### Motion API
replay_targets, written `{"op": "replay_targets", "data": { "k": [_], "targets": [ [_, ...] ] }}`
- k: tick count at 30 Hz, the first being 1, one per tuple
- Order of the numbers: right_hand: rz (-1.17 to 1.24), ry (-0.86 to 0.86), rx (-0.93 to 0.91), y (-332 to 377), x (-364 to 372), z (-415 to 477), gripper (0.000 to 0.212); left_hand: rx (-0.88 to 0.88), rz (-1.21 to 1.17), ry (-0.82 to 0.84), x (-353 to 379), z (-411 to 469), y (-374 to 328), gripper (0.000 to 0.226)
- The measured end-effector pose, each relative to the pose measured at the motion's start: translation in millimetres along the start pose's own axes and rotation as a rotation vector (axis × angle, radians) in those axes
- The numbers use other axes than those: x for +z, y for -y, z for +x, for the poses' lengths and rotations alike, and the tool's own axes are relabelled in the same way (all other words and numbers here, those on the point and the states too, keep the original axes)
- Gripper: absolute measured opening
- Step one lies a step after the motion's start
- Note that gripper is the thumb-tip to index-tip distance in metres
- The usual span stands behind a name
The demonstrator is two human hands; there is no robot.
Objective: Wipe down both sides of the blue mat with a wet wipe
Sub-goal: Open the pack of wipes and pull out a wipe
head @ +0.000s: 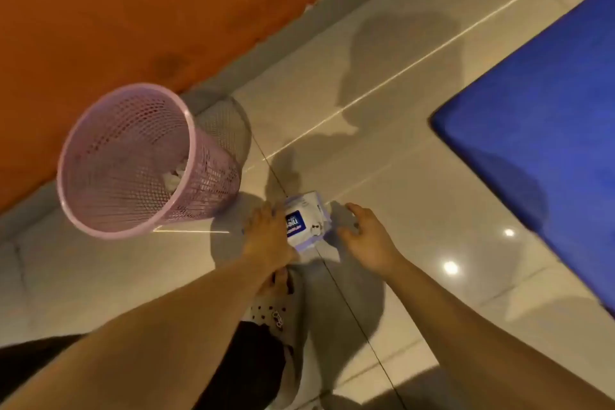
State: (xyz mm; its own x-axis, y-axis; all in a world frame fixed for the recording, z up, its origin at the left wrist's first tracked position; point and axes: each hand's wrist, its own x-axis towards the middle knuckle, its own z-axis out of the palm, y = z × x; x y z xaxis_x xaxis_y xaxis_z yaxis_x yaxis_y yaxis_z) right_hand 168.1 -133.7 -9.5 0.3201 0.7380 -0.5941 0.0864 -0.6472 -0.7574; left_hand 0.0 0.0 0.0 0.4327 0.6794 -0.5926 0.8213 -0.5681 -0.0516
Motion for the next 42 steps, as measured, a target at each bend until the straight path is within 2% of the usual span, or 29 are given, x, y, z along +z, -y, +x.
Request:
{"op": "replay_targets", "data": {
  "k": [3, 5, 7, 9, 12, 13, 16, 19, 23, 29, 31, 34, 36, 39, 42],
  "targets": [
    [0.087, 0.023, 0.062, -17.3, 20.8, 31.7, 0.070, -0.034, 0.113, 0.022, 25.0, 22.0, -12.5, 0.124],
    [0.189, 0.050, 0.103, -24.6, 29.8, 51.4, 0.078, -0.044, 0.077, -0.036, 36.3, 36.3, -15.1, 0.115],
    [0.300, 0.000, 0.137, -25.2, 33.8, 66.2, 0.079, -0.023, 0.018, -0.127, 41.3, 45.4, -13.0, 0.100],
    [0.371, -0.044, 0.176, -22.6, 30.6, 73.1, 0.065, -0.001, -0.039, -0.194, 41.0, 45.9, -26.2, 0.086],
    [0.539, -0.137, 0.220, -27.6, 4.3, 66.1, 0.022, 0.056, -0.121, -0.256, 28.3, 45.1, -76.4, 0.073],
    [0.606, -0.193, 0.239, -30.7, -14.2, 57.6, 0.015, 0.080, -0.156, -0.247, 20.6, 43.4, -98.0, 0.075],
    [0.776, -0.268, 0.272, -35.4, -85.8, 16.6, 0.015, 0.173, -0.300, -0.200, -7.8, 32.5, -162.8, 0.077],
    [0.810, -0.310, 0.219, -31.9, -150.5, -29.4, 0.023, 0.302, -0.416, -0.230, -44.2, 12.9, -222.5, 0.077],
    [0.850, -0.563, 0.120, -25.7, -220.1, -83.0, 0.036, 0.548, -0.543, -0.263, -92.4, -26.8, -282.6, 0.097],
    [0.799, -0.677, -0.111, 22.9, -296.7, -201.3, 0.025, 0.845, -0.718, -0.128, -172.3, -97.2, -323.4, 0.105],
    [0.802, -0.708, -0.188, 35.0, -313.1, -237.2, 0.028, 0.931, -0.762, -0.122, -194.1, -127.8, -334.7, 0.092],
    [0.917, -0.759, -0.294, 43.9, -321.1, -284.3, 0.039, 0.979, -0.811, -0.232, -214.8, -174.3, -353.5, 0.066],
    [0.997, -0.739, -0.373, 43.9, -318.4, -309.2, 0.044, 0.955, -0.849, -0.336, -223.2, -199.3, -367.8, 0.066],
    [1.055, -0.697, -0.465, 42.5, -314.1, -342.3, 0.039, 0.952, -0.816, -0.437, -233.5, -237.5, -389.7, 0.068],
    [1.069, -0.782, -0.526, 37.0, -322.4, -369.4, 0.035, 0.995, -0.694, -0.464, -247.0, -277.0, -408.0, 0.066]
  ]
}}
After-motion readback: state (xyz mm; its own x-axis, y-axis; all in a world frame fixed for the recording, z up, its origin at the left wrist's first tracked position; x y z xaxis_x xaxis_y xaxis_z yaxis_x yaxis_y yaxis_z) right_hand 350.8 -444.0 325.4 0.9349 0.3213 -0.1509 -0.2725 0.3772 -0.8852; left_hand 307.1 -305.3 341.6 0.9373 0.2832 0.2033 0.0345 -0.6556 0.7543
